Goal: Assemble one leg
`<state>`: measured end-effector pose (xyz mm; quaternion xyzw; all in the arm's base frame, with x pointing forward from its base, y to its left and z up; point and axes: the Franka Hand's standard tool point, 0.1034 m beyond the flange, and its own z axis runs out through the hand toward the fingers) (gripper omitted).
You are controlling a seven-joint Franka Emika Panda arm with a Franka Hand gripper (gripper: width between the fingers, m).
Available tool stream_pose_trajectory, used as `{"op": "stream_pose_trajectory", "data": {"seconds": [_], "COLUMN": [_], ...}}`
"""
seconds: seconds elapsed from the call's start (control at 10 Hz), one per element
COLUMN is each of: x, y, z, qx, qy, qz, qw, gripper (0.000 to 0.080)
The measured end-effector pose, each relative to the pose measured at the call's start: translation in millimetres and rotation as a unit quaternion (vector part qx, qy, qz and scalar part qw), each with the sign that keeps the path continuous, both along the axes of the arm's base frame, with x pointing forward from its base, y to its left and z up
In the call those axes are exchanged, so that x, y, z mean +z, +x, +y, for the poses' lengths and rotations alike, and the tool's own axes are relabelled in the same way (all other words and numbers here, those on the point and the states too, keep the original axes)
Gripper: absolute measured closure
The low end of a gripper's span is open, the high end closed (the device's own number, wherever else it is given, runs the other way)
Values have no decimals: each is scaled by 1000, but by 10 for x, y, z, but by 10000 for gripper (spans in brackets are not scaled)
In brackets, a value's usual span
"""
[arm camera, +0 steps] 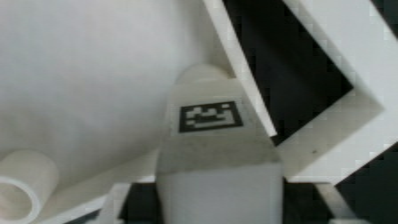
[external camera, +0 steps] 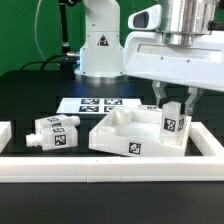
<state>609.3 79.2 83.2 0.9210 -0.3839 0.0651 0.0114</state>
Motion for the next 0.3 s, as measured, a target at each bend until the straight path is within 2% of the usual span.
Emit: {"op": "stream_pose_trajectory", "data": {"seconds": [0.2, 0.3], "x": [-2, -2], "y": [0, 0], "z": [-9, -8], "qx": [5, 4], "qy": [0, 0], "qz": [0, 0], "qw": [1000, 1000], "gripper": [507, 401]}}
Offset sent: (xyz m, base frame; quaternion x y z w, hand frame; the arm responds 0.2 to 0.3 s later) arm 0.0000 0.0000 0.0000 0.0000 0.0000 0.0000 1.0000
